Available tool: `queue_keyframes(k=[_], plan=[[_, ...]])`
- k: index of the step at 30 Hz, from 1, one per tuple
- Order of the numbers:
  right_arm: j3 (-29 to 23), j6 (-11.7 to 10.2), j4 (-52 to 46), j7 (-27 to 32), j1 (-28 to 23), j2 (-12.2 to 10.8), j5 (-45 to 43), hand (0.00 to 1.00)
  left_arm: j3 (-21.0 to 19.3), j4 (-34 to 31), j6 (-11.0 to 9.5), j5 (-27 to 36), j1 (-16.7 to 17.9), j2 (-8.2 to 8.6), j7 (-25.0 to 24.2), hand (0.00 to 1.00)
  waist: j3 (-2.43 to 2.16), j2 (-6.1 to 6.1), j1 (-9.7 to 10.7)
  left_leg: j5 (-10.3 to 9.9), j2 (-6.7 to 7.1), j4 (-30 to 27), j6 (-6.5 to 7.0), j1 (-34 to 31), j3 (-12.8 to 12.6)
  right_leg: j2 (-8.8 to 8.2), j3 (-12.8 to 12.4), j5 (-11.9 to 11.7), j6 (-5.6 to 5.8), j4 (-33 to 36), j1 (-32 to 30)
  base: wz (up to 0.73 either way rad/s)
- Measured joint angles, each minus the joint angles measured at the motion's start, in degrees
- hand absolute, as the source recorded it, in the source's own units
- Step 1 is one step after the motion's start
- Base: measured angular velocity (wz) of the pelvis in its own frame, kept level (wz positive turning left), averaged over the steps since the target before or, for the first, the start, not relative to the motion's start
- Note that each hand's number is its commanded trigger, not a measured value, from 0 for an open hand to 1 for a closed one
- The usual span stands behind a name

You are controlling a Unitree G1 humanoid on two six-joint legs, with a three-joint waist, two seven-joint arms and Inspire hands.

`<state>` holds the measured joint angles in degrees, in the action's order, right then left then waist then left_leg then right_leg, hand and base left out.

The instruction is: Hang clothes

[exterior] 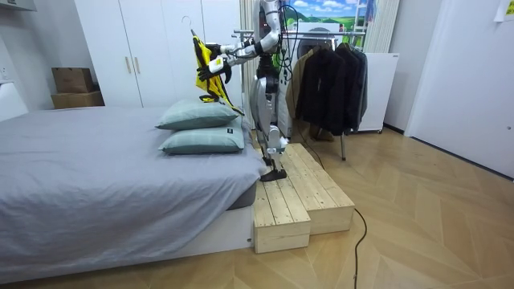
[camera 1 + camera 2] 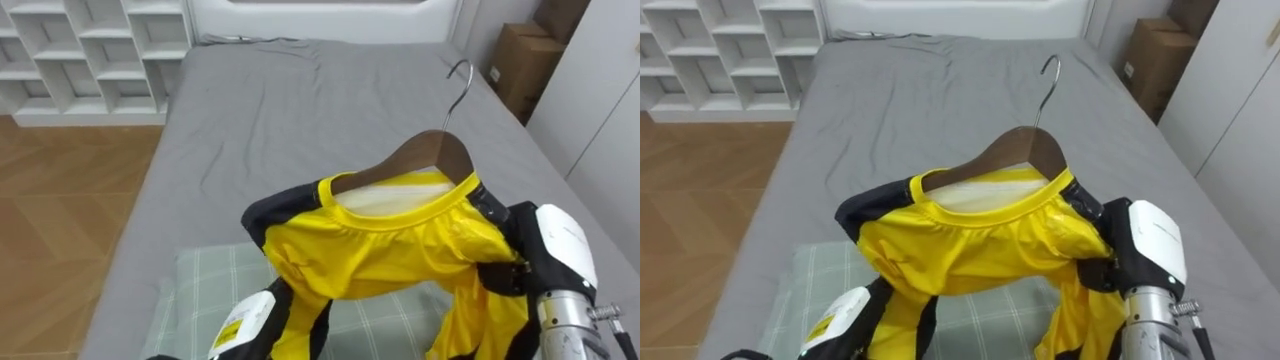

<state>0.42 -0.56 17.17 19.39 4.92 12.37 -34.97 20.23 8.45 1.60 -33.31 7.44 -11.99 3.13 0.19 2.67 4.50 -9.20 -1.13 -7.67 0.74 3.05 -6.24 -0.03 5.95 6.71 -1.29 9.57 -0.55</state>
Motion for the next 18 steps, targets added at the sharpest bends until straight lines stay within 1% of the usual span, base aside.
queue_keyframes(k=[3, 5, 7, 11, 14, 16, 17, 18], plan=[[-0.1, 0.0, -0.3, 0.6, 0.0, 0.0, -0.1, 1.0, -1.3, 0.0, 0.0, -0.4, 0.1, -0.11, -0.8, 0.0, 0.05, 0.01, -0.1, 0.0, 0.04, 0.0, 0.0, -0.1, 0.2, -0.09, 0.3, 0.1, -0.01, 0.0, 0.0, 0.03], [-0.1, 0.0, -0.4, 0.6, 0.0, 0.1, 0.0, 1.0, -2.3, 0.0, 0.1, -1.2, 0.8, -0.15, -1.4, 0.0, 0.07, 0.04, -0.2, 0.0, 0.06, 0.0, 0.0, -0.1, 0.2, -0.09, 0.3, 0.2, 0.02, 0.1, 0.0, 0.0], [-0.5, 0.0, -0.4, 0.6, 0.0, 0.2, 0.3, 1.0, -2.4, 0.0, 1.0, -1.3, 2.1, -0.36, -1.6, 0.0, 0.12, -0.05, -0.2, 0.0, 0.09, 0.1, 0.0, -0.2, 0.2, -0.11, 0.3, 0.3, 0.1, 0.1, -0.2, 0.0], [-1.9, 0.2, -0.4, 0.6, 0.0, 0.3, 0.3, 1.0, -2.8, 0.1, 1.2, -1.5, 4.4, -0.37, -1.5, 0.0, 0.29, -0.31, -0.2, 0.0, 0.11, 0.2, 0.0, -0.4, 0.2, -0.14, 0.7, 0.3, 0.1, 0.0, -0.3, 0.0], [-3.5, 0.7, -0.6, 0.6, 0.0, 0.4, -0.7, 1.0, -4.9, 2.3, 2.0, -3.9, 5.0, -0.35, -1.4, 0.0, 0.32, -0.37, -0.2, 0.0, 0.08, 0.2, 0.0, -0.4, 0.0, -0.12, 0.7, 0.3, 0.03, 0.1, -0.5, 0.0], [-4.1, 0.9, -1.4, 1.5, 0.0, 0.7, -1.4, 1.0, -7.0, 4.4, 2.5, -4.7, 5.1, -0.6, -1.2, 0.0, 0.32, -0.44, -0.2, 0.0, 0.04, 0.2, 0.0, -0.5, -0.1, -0.03, 0.7, 0.4, 0.02, 0.1, -0.5, 0.0], [-4.1, 0.9, -1.7, 1.8, 0.0, 0.9, -1.4, 1.0, -7.4, 5.0, 2.6, -4.6, 5.1, -0.72, -1.0, 0.0, 0.33, -0.46, -0.2, 0.0, 0.04, 0.2, 0.0, -0.5, -0.1, -0.02, 0.6, 0.4, 0.01, 0.1, -0.4, 0.0], [-4.1, 1.0, -2.5, 2.0, 0.0, 1.2, -1.3, 1.0, -8.4, 7.3, 2.5, -4.5, 4.9, -0.7, -0.4, 0.0, 0.31, -0.61, -0.2, 0.0, 0.03, 0.2, 0.0, -0.3, -0.2, 0.01, 0.5, 0.4, 0.01, 0.2, -0.4, -0.05]])
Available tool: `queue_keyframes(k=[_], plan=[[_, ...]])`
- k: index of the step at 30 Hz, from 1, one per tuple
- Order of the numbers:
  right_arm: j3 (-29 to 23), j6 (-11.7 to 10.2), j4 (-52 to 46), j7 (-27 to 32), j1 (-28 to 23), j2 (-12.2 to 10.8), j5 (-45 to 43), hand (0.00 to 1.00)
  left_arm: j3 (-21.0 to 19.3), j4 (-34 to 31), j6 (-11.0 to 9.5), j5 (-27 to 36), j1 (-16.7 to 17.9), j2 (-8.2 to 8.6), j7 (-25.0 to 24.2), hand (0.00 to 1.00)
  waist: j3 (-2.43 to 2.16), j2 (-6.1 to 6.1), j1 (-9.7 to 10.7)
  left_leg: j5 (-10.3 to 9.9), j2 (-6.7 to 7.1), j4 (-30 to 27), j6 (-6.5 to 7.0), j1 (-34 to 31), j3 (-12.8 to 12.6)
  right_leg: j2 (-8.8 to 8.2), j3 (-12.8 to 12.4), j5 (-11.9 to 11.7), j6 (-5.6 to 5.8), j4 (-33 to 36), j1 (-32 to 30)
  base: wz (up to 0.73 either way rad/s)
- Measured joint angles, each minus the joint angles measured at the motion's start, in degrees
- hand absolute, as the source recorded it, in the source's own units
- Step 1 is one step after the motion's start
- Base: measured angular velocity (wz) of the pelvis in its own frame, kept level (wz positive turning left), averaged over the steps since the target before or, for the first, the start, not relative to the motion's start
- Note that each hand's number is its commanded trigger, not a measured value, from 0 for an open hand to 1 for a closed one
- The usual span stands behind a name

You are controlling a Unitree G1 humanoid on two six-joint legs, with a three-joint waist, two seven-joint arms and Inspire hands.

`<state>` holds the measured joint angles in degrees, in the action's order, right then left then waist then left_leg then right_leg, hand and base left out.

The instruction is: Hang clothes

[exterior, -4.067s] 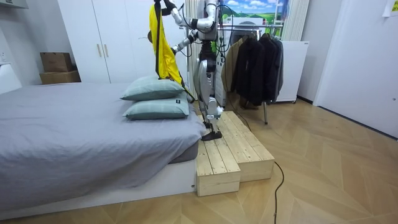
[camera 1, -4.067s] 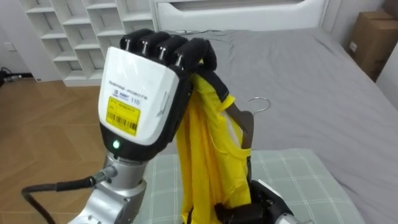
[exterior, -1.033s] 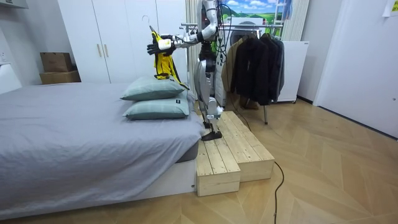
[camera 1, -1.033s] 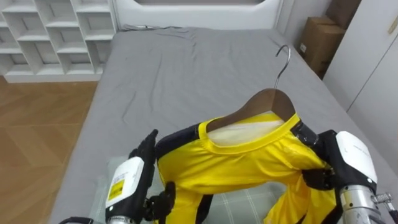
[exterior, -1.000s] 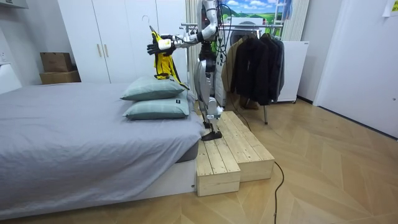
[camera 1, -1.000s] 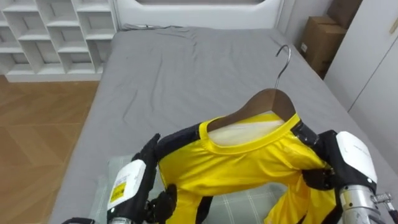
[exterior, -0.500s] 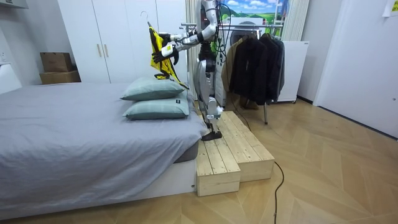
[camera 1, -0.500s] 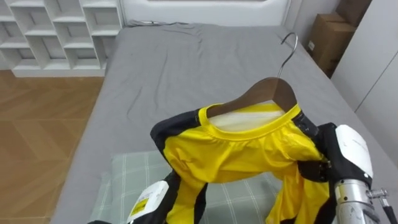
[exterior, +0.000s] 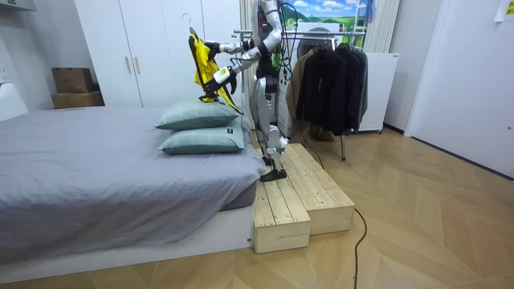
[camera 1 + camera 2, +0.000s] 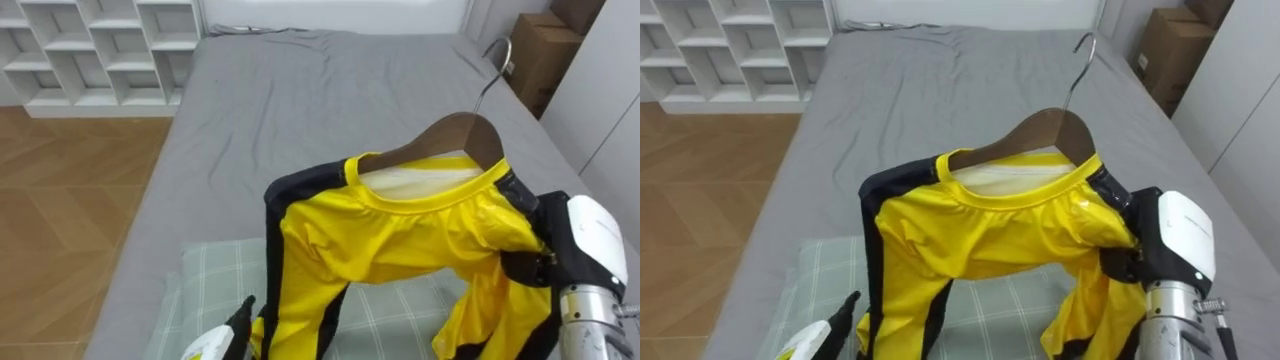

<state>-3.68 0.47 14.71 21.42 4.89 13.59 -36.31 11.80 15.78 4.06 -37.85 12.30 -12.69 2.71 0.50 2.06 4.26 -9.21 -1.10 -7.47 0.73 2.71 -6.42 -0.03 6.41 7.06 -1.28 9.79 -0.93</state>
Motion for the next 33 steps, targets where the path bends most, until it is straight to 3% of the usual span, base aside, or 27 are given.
queue_keyframes(k=[5, 11, 19, 23, 28, 33], plan=[[-0.7, 0.1, -3.0, 0.9, -0.8, 0.3, -0.4, 1.0, -5.6, 10.5, -0.3, 0.2, 1.2, 0.42, 3.7, 0.0, -0.02, -0.18, -0.1, -0.1, -0.23, 0.1, -0.23, 0.4, -1.1, 0.23, -0.3, 0.0, -0.05, -0.1, 0.1, -0.05], [-3.4, 0.1, -4.5, 1.9, -2.5, 2.6, -3.3, 1.0, -12.4, 22.6, -1.0, 5.3, 2.2, 0.63, 9.2, 0.0, -0.14, -0.17, -1.8, -0.3, -0.29, 0.8, -0.28, 1.1, -1.7, 0.48, -1.0, 0.0, -0.06, 0.0, 0.2, -0.05], [-7.8, 0.3, -11.1, 1.9, -5.3, 3.9, -4.8, 1.0, -21.3, 36.1, -1.9, 15.0, 5.4, 1.12, 11.8, 0.0, -0.65, 1.08, -3.3, -0.6, -0.55, 0.9, -0.46, 2.3, -2.3, 0.88, -1.8, 0.0, -0.1, 0.0, 0.9, -0.05], [-8.1, 0.2, -14.0, 1.9, -6.3, 4.1, -4.7, 1.0, -23.2, 40.1, -1.8, 15.9, 6.5, 1.7, 11.5, 0.0, -0.54, 1.54, -4.4, -1.2, -0.73, 0.8, -0.51, 3.4, -2.8, 1.15, -2.4, 0.0, -0.15, -0.1, 2.1, -0.08], [-8.6, 0.2, -16.0, 0.8, -6.7, 4.1, -4.4, 1.0, -24.6, 43.3, -1.5, 16.0, 6.4, 2.48, 10.0, 0.0, -0.57, 3.25, -4.9, -1.3, -0.73, 0.8, -0.48, 3.7, -2.8, 1.14, -2.4, 0.2, -0.14, -0.1, 2.6, 0.0], [-8.9, 0.5, -17.7, -0.4, -6.7, 4.1, -2.9, 1.0, -25.2, 45.0, -0.3, 16.5, 6.0, 3.3, 9.1, 0.0, -0.71, 3.55, -4.8, -1.4, -0.72, 0.8, -0.42, 3.9, -2.9, 1.1, -2.3, 0.2, -0.14, -0.1, 2.8, 0.0]])
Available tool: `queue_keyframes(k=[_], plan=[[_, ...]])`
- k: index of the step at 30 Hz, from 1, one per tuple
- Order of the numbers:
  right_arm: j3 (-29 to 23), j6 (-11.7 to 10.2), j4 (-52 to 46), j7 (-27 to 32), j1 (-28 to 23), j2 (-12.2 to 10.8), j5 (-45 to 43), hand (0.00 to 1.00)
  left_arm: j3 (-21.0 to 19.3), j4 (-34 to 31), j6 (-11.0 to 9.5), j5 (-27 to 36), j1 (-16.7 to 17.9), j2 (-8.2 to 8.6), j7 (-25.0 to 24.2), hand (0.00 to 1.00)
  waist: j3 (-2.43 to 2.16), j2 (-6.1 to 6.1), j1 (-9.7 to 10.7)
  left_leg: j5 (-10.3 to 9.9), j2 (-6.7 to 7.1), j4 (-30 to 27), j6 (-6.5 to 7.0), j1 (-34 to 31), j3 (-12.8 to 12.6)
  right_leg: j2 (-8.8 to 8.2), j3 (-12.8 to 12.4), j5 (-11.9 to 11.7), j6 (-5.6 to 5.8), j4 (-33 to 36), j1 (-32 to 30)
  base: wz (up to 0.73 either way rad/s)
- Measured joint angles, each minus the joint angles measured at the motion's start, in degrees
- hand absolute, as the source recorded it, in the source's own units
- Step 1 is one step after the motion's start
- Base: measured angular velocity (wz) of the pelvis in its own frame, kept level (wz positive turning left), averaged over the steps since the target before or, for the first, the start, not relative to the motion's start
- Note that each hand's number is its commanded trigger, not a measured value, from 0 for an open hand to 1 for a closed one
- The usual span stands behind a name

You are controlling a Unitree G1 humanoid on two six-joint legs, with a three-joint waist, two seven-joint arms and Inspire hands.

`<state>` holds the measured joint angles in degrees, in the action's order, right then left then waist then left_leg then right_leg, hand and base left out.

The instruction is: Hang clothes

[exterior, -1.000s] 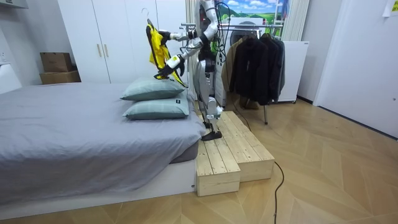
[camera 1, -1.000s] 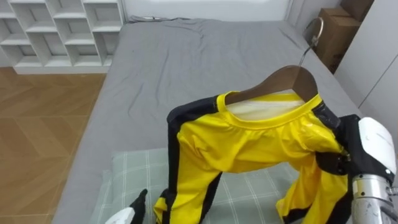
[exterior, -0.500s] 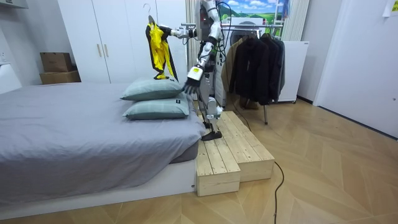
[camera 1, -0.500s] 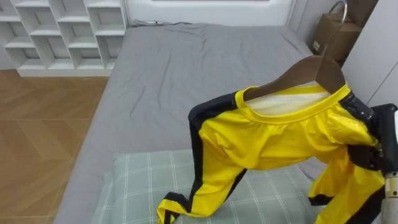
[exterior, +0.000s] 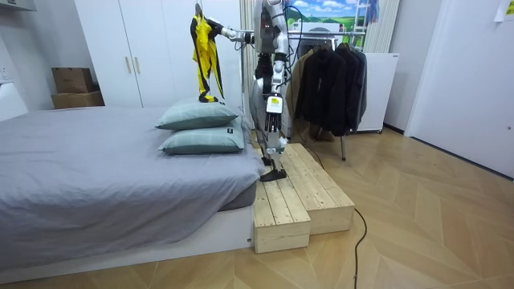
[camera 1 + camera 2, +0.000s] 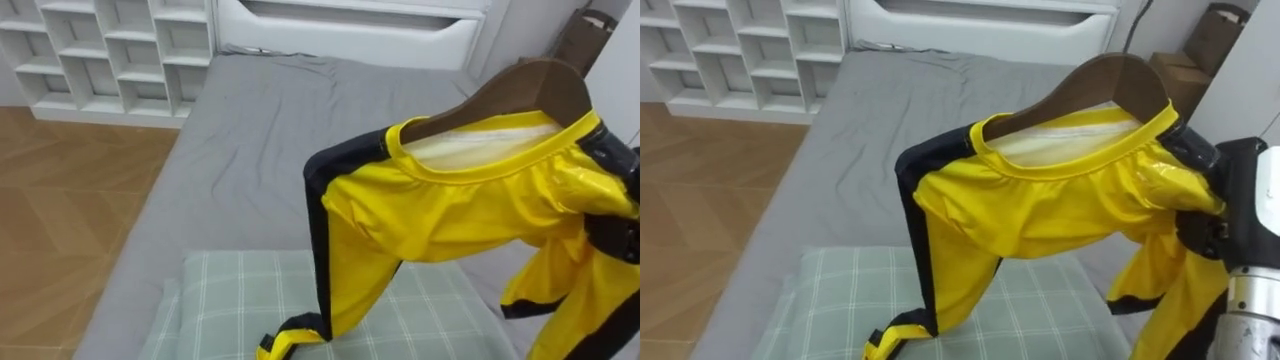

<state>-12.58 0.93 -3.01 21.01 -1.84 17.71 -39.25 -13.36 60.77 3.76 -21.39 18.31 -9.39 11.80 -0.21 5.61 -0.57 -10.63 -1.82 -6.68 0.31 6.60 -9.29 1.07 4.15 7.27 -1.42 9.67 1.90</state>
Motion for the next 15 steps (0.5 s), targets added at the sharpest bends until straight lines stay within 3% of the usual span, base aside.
queue_keyframes(k=[9, 15], plan=[[0.0, 1.2, -2.1, -1.6, 0.0, 0.0, 1.5, 1.0, 0.0, 1.2, 1.2, 3.9, -0.5, 0.38, 0.0, 0.0, 0.23, -0.72, 0.0, -0.1, -0.04, 0.0, -0.01, -0.1, 0.0, -0.12, 0.4, 0.1, -0.01, 0.0, 0.0, 0.0], [0.2, 1.7, -6.0, -2.1, -0.4, -0.1, 2.1, 1.0, 0.0, 1.9, 1.3, 6.0, -0.6, 1.15, 0.1, 0.0, -0.07, -1.07, 0.0, -0.1, -0.04, 0.0, -0.02, -0.1, 0.3, -0.13, 0.6, 0.3, -0.02, 0.0, 0.0, 0.01]])
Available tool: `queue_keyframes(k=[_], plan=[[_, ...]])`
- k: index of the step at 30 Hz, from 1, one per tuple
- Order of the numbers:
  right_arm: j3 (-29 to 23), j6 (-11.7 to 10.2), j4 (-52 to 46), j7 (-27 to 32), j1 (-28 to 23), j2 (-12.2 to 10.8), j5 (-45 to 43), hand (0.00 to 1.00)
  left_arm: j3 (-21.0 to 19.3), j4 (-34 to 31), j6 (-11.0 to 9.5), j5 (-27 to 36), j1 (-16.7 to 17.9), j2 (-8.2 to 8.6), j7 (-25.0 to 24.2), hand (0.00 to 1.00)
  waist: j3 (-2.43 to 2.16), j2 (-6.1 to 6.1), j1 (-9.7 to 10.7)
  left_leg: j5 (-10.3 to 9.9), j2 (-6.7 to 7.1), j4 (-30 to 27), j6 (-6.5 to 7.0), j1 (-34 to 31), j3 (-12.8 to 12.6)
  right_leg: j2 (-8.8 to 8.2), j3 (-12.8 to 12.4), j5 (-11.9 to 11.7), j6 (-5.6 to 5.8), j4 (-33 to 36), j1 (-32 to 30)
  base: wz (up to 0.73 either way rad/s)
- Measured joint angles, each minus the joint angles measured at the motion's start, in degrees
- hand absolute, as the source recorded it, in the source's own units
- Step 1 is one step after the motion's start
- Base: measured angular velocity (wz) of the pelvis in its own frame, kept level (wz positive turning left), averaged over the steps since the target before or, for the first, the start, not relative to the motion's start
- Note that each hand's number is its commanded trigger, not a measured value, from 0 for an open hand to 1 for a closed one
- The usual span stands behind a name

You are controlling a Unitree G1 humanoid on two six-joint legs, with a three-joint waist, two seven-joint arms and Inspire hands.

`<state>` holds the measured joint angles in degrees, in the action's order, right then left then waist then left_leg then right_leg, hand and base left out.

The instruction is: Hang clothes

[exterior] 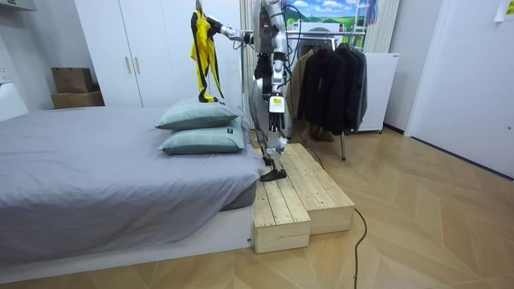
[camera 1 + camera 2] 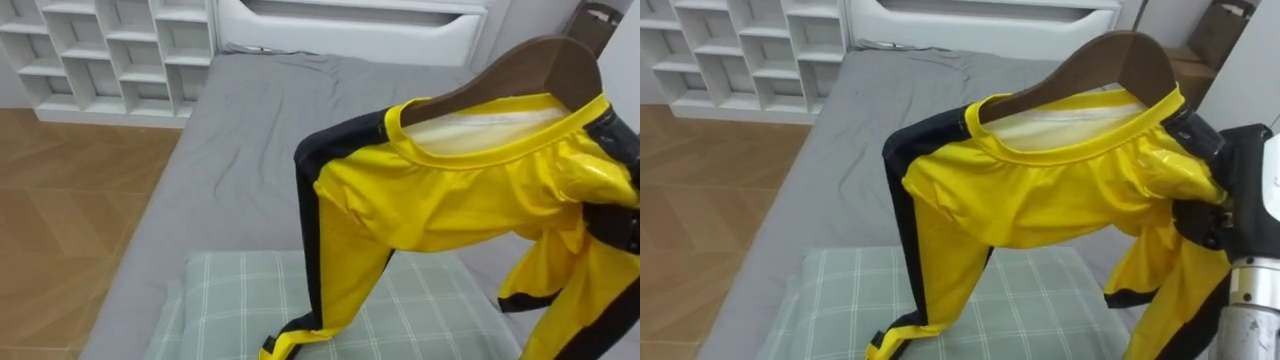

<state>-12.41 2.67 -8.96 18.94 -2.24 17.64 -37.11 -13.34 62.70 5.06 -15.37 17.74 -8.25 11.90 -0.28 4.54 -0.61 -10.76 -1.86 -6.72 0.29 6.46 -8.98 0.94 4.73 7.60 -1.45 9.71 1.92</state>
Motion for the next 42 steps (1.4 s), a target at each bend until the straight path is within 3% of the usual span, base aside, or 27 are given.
queue_keyframes(k=[8, 15, 17, 18, 21, 23, 25, 27, 29, 33, 35, 36, 37, 38, 39, 40, 42], plan=[[0.0, 0.0, -0.5, -0.4, -0.1, -0.1, 1.1, 1.0, 0.0, 1.0, 0.0, 0.1, -0.1, 0.52, 0.0, 0.0, -0.23, 0.45, 0.0, 0.0, 0.13, 0.0, 0.02, 0.1, 0.0, -0.15, 0.0, 0.1, 0.04, 0.1, 0.0, 0.0], [0.1, -0.1, -0.5, -0.4, -2.4, -0.2, 0.7, 1.0, 2.3, 1.4, 0.0, 0.1, -0.4, 0.19, 0.0, 0.0, 0.22, 0.19, 0.2, -0.3, 0.02, -0.2, 0.06, 0.2, -0.5, 0.0, -0.9, 0.1, 0.04, 0.2, -0.1, -0.03], [0.1, -0.1, -0.3, -0.8, -3.6, -0.1, 1.1, 1.0, 2.6, 1.4, -0.2, 0.1, -0.8, 0.09, 0.0, 0.0, 0.3, 0.33, 0.2, -0.5, -0.14, -0.5, 0.04, 0.3, -1.3, 0.15, -1.6, 0.1, 0.04, 0.6, -1.1, -0.25], [0.1, -0.2, 0.1, -1.3, -3.6, -0.2, 1.2, 1.0, 2.6, 1.4, -0.3, 0.0, -0.8, 0.02, 0.0, 0.0, 0.65, 0.29, 0.3, -0.8, -0.45, -0.8, 0.04, 0.3, -2.7, 0.25, -2.0, 0.1, 0.01, 1.2, -1.8, -0.49], [0.1, -0.3, 2.1, -1.6, -4.4, -0.2, 1.2, 1.0, 2.6, 1.4, -0.3, 0.1, -1.6, -0.42, 0.0, 0.0, 0.77, 0.17, 0.1, -1.5, -1.08, -0.8, -0.16, 0.6, -6.8, 0.96, -3.5, 0.0, -0.09, 2.8, -4.0, -0.7], [0.4, -0.4, 2.2, -2.1, -4.9, -0.3, 0.1, 1.0, 2.0, 1.6, -0.3, 0.1, -1.7, -0.72, 0.0, 0.0, 0.91, -0.05, -0.6, -2.3, -1.86, -1.0, -0.45, 1.2, -11.2, 1.01, -0.2, -0.4, -0.69, 4.3, -6.0, -1.25], [0.5, -0.6, 3.7, -2.2, -4.6, -0.4, -1.9, 1.0, 1.1, 1.6, -0.3, 0.2, -1.9, -1.26, 0.1, 0.0, 0.96, -0.42, -2.5, -3.6, -2.78, -1.3, -1.02, 2.4, -18.4, -0.45, 12.1, -1.5, -2.66, 5.2, -7.7, -1.63], [0.5, -0.6, 4.3, -2.5, -4.5, -0.4, -3.0, 1.0, 1.1, 1.5, -0.2, 0.3, -2.8, -1.8, 0.1, 0.0, 1.15, -0.71, -2.7, -4.5, -2.86, -1.7, -1.21, 3.1, -22.1, -1.03, 16.7, -1.7, -3.85, 5.7, -8.5, -1.16], [0.6, -0.6, 4.6, -2.9, -4.5, -0.4, -3.1, 1.0, 1.3, 1.3, -0.1, 0.2, -4.4, -2.44, 0.1, 0.0, 1.33, -1.03, -1.5, -5.3, -3.1, -2.2, -1.21, 3.1, -24.5, -0.81, 16.5, -1.7, -4.1, 6.1, -9.0, -0.7], [1.3, -0.6, 4.8, -3.9, -4.5, -0.5, -3.0, 1.0, 3.1, 1.2, 0.0, -0.1, -7.1, -3.17, 1.6, 0.0, 0.83, -1.14, 0.4, -6.6, -3.73, -3.5, -1.93, 4.6, -29.6, 0.37, 16.0, -1.7, -4.69, 6.3, -9.2, -0.6], [2.5, -0.6, 4.8, -4.7, -4.5, -0.8, -2.7, 1.0, 4.2, 1.2, 0.7, -0.4, -7.3, -3.36, 1.7, 0.0, 0.57, -0.78, 1.3, -7.8, -4.95, -6.0, -2.79, 5.4, -32.0, 1.09, 15.9, -1.1, -5.55, 6.9, -8.7, -0.66], [3.2, -0.6, 4.8, -5.1, -4.5, -1.4, -2.8, 1.0, 4.9, 1.3, 1.5, -0.4, -7.2, -3.76, 1.7, 0.0, 0.46, 0.06, 1.8, -8.4, -6.26, -10.5, -3.23, 5.1, -33.3, 1.17, 15.2, -0.2, -5.97, 8.0, -9.0, -0.74], [4.3, -0.7, 4.8, -5.4, -4.5, -1.8, -3.0, 1.0, 5.3, 1.4, 2.5, -0.4, -7.2, -4.08, 2.0, 0.0, 0.35, 1.27, 1.9, -8.4, -8.01, -18.1, -3.21, 3.9, -33.4, 1.34, 14.3, 0.7, -6.4, 8.5, -8.7, -0.83], [4.5, -0.9, 4.7, -5.4, -4.5, -1.7, -3.0, 1.0, 5.3, 1.6, 3.1, -0.4, -6.7, -4.06, 2.2, 0.0, 0.2, 1.33, 1.8, -8.4, -9.18, -22.2, -3.21, 3.0, -33.1, 1.54, 13.3, 1.0, -6.43, 8.5, -8.5, -0.95], [4.5, -1.1, 4.2, -5.4, -4.0, -1.7, -2.9, 1.0, 5.4, 1.7, 4.2, -0.3, -5.9, -4.09, 2.3, 0.0, 0.38, 0.96, 1.7, -8.1, -11.74, -28.8, -3.17, 2.0, -32.3, 2.48, 11.3, 1.3, -6.96, 8.8, -7.8, -0.82], [4.5, -0.9, 3.5, -5.3, -3.8, -1.7, -2.9, 1.0, 5.5, 1.7, 5.1, -0.4, -5.4, -4.51, 2.2, 0.0, 0.33, 0.71, 2.5, -7.4, -12.81, -32.0, -3.51, 1.1, -31.2, 3.39, 9.3, 1.4, -7.2, 9.0, -8.0, -0.64], [5.0, -0.7, 2.7, -5.3, -2.9, -1.7, -2.3, 1.0, 5.6, 1.7, 5.8, -0.4, -5.3, -5.26, 2.2, 0.0, 0.39, 0.98, 3.1, -6.3, -12.59, -32.7, -3.56, 0.2, -30.8, 4.55, 5.9, 0.9, -7.96, 8.8, -9.3, -0.78]])
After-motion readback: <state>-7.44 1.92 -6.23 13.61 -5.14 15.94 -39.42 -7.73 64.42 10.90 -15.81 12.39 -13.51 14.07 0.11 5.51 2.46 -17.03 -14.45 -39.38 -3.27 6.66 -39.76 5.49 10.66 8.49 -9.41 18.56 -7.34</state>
